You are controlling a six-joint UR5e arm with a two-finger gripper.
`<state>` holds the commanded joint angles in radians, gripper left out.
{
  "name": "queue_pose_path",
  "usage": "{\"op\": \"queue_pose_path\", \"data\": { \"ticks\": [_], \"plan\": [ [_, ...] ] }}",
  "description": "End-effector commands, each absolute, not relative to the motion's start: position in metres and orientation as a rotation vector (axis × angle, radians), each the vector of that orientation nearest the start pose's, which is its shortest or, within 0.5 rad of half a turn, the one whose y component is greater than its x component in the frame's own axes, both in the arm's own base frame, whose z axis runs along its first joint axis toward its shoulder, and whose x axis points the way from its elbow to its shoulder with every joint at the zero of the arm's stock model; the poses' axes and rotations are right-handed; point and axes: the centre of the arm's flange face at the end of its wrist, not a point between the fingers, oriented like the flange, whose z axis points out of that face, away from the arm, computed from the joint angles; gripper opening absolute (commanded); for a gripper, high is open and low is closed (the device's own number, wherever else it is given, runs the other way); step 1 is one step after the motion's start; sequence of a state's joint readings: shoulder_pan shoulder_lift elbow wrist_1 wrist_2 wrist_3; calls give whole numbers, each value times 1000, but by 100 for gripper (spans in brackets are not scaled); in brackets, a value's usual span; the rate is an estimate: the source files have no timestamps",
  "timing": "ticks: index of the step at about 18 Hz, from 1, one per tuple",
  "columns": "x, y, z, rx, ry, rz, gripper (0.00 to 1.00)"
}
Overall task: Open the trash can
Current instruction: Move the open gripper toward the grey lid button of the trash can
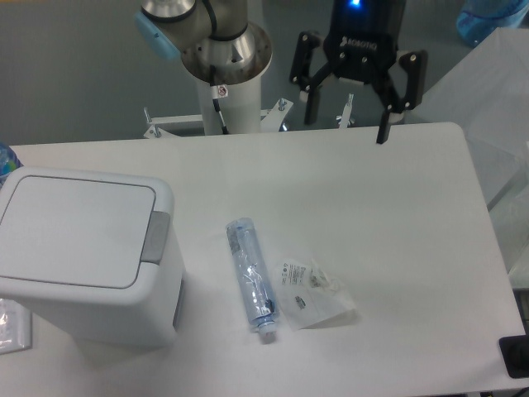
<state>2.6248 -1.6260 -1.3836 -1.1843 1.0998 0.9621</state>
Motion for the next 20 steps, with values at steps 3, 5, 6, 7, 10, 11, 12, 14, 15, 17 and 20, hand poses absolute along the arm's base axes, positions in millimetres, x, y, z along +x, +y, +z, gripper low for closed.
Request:
{"op": "queue_pose_path", "data": {
  "ticks": [3,5,6,7,10,11,12,14,15,17,20],
  "plan": [
    [-371,433,603,-2472,-55,169,100],
    [-363,438,599,-2467,-149,112,100],
    [-359,442,599,-2462,-200,84,100],
    [-353,446,597,-2457,-261,52,100],
    [-345,453,589,-2445,-422,-35,100],
    [-337,460,583,-2449,-446,-66,100],
    [-330,465,577,-2454,-456,-86,100],
    [-324,470,564,-2456,-501,-116,100],
    [-319,475,560,-2444,-522,-126,100],
    [-314,487,552,-2432,-539,-139,100],
    [-306,507,537,-2443,-487,-149,100]
  ]
}}
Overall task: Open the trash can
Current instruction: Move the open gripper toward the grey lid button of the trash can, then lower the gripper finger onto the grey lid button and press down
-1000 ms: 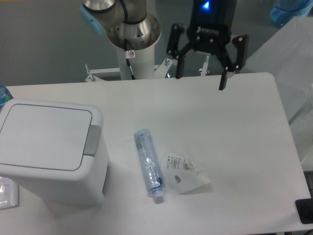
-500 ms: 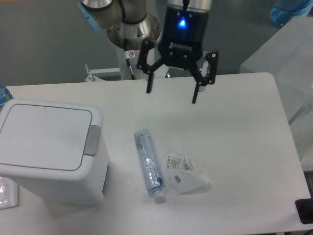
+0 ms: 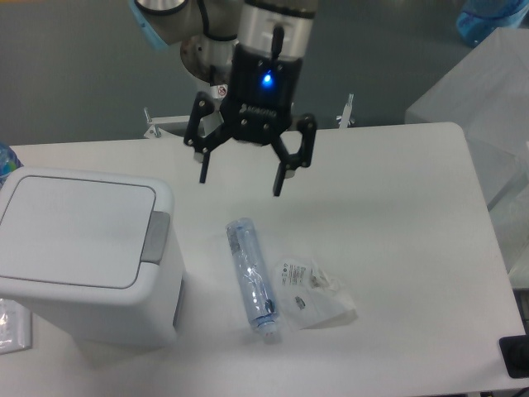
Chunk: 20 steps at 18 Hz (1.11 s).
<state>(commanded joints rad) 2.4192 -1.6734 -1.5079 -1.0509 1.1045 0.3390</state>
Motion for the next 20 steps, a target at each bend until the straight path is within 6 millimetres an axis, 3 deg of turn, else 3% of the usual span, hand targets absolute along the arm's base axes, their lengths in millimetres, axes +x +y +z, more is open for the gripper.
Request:
{"op": "queue_pose_path", "data": {
  "ticks": [9,20],
  "plan": [
    [-295,526,510,-2482,-458,-191,100],
    [-305,544,477,-2496,-452,-206,100]
  ]
}}
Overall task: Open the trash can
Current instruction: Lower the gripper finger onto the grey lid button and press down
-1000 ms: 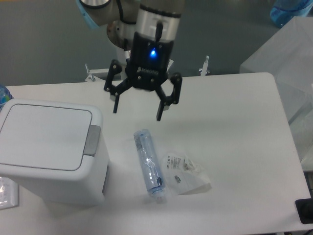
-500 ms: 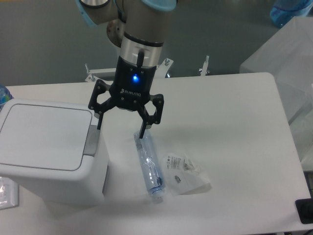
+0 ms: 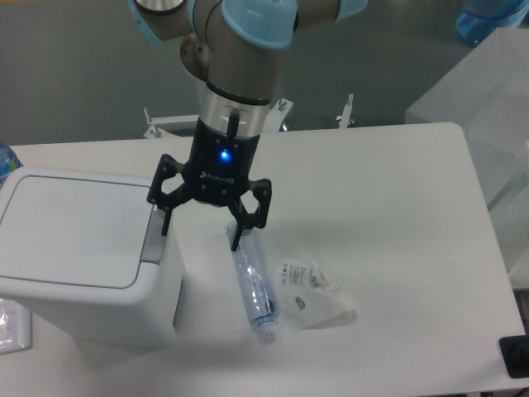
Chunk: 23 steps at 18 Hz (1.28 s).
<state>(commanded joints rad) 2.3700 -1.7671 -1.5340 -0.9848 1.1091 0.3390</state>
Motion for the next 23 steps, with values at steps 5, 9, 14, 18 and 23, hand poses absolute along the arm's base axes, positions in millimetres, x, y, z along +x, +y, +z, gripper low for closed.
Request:
{"op": "queue_pose_path", "data": {
  "ticks": [5,9,14,18,23],
  "plan": [
    [-305,545,477,-2490,-457,-204,100],
    [-304,545,476,-2491,-460,-207,100],
    [-302,545,469,-2498,-462,-214,100],
    [-302,544,468,-2499,-463,-216,100],
    [-302,544,468,-2500,-463,-217,100]
  ]
}}
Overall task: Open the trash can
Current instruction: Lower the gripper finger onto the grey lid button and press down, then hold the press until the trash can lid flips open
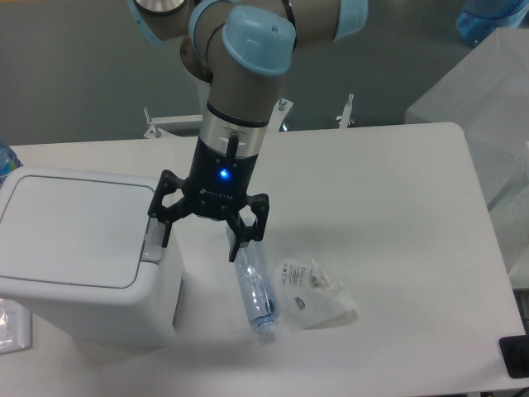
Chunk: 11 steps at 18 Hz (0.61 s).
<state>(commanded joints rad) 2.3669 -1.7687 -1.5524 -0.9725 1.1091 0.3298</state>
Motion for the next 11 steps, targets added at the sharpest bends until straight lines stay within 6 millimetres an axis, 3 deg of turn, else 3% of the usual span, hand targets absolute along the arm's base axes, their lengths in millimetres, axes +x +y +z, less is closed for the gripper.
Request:
{"op": "queue_pose_path", "data": {
  "ticks": [8,11],
  "plan": [
    [-303,545,469,-2499,-465,-216,100],
    [-305,547,490,-2471,-445,-187,100]
  ]
}}
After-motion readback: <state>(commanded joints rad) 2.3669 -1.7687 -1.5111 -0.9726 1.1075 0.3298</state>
